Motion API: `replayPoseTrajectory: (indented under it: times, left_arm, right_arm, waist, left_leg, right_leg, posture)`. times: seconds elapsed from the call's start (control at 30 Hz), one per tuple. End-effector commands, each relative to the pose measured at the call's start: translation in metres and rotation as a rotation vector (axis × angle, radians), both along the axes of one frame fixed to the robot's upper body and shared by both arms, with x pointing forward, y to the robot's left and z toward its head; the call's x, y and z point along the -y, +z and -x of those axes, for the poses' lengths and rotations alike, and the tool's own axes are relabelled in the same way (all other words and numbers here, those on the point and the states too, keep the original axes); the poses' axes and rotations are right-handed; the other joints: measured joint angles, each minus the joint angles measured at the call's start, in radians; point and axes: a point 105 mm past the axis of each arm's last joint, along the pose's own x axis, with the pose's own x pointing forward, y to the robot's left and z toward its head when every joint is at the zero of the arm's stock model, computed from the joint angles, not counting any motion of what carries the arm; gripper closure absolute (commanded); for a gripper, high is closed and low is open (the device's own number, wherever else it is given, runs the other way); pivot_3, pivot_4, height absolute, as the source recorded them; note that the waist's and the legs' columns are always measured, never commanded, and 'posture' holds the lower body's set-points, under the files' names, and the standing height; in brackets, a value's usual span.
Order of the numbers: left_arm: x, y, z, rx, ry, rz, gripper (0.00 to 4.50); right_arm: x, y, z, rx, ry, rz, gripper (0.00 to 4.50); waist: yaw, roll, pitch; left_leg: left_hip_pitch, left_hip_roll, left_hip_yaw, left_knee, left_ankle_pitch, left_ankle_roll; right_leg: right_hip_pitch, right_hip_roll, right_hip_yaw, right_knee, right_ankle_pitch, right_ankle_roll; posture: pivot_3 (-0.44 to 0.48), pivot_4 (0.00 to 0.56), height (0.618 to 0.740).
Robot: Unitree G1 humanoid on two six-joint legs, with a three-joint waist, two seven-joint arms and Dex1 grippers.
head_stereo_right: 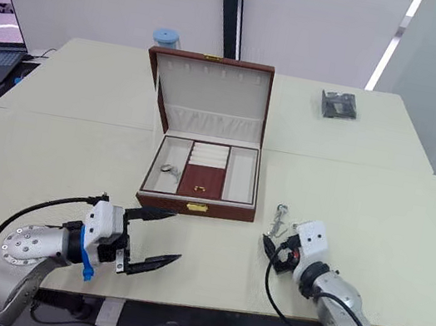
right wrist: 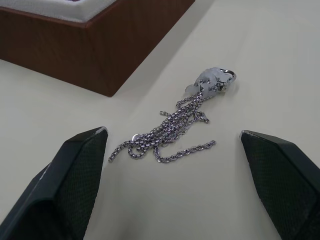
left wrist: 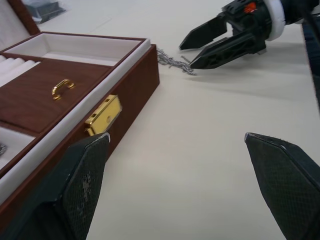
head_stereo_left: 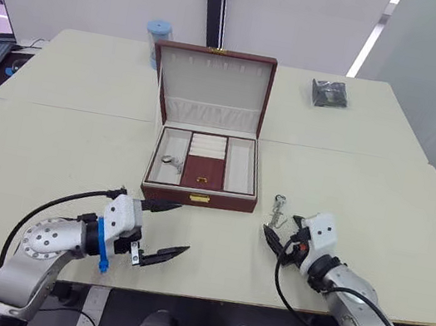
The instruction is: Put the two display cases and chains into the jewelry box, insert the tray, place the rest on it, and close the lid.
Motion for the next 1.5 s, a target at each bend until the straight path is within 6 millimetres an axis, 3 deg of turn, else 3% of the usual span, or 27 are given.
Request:
replayPoseTrajectory:
  times: [0.03, 0.3, 0.73, 0.87, 0.97, 1.17, 1.33, 1.5]
  left_arm:
    - [0.015, 0.01, 0.004, 0.051, -0.075, 0.008, 0.0]
    - [0.024, 0.018, 0.003, 0.063, -0.078, 0.029, 0.0]
    - [0.028, 0.025, 0.004, 0.055, -0.061, 0.042, 0.0]
    - [0.027, 0.019, 0.006, 0.038, -0.054, 0.039, 0.0]
    - [0.026, 0.015, 0.006, 0.031, -0.05, 0.036, 0.0]
    - [0.025, 0.014, 0.001, 0.035, -0.026, 0.046, 0.0]
    - [0.024, 0.012, -0.002, 0.029, -0.012, 0.057, 0.0]
    - [0.023, 0.01, -0.003, 0.029, -0.001, 0.067, 0.0]
  right_arm:
    - [-0.005, 0.01, -0.007, 0.032, -0.017, 0.036, 0.02]
    - [-0.012, -0.004, -0.01, -0.01, -0.026, 0.098, 0.02]
    - [0.0, -0.034, -0.008, -0.096, -0.074, 0.136, 0.02]
    - [0.003, -0.037, -0.009, -0.106, -0.083, 0.149, 0.87]
    - [0.004, -0.036, -0.011, -0.107, -0.085, 0.15, 1.9]
    - [0.006, -0.036, -0.011, -0.131, -0.11, 0.104, 3.09]
    - [0.01, -0.033, -0.014, -0.14, -0.144, 0.069, 4.37]
    - [0.011, -0.024, -0.015, -0.103, -0.15, 0.035, 4.49]
  waist:
    - [0.001, 0.0, 0.0]
    - [0.0, 0.0, 0.0]
    - [0.0, -0.006, -0.005]
    - [0.0, -0.007, -0.006]
    - [0.0, -0.007, -0.006]
    - [0.001, -0.008, -0.007]
    - [0.001, -0.008, -0.007]
    - [0.002, -0.008, -0.007]
  left_leg:
    - [0.0, 0.0, 0.0, 0.0, 0.0, 0.0]
    - [0.0, 0.0, 0.0, 0.0, 0.0, 0.0]
    - [0.004, 0.0, 0.0, 0.0, 0.0, 0.0]
    - [0.004, 0.0, 0.0, 0.0, 0.0, 0.0]
    - [0.004, 0.0, -0.001, 0.0, 0.0, 0.0]
    - [0.004, 0.0, 0.0, 0.0, 0.0, 0.0]
    - [0.004, 0.0, -0.001, 0.0, 0.0, 0.0]
    - [0.004, 0.0, -0.001, 0.0, 0.0, 0.0]
  right_leg:
    - [0.0, 0.0, 0.0, 0.0, 0.0, 0.0]
    - [0.0, 0.0, 0.0, 0.0, 0.0, 0.0]
    - [0.004, 0.001, 0.0, 0.0, 0.0, 0.0]
    - [0.004, 0.001, 0.0, 0.0, 0.0, 0.0]
    - [0.004, 0.001, 0.0, 0.0, 0.0, 0.0]
    - [0.005, 0.0, 0.0, 0.0, 0.0, 0.0]
    - [0.004, 0.0, 0.0, 0.0, 0.0, 0.0]
    - [0.004, 0.0, 0.0, 0.0, 0.0, 0.0]
  posture:
    - [0.0, 0.15, 0.74]
    - [0.0, 0.15, 0.74]
    - [0.0, 0.15, 0.74]
    - [0.0, 0.15, 0.74]
    - [0.0, 0.15, 0.74]
    - [0.0, 0.15, 0.74]
    - [0.0, 0.15, 0.74]
    - [0.0, 0.15, 0.74]
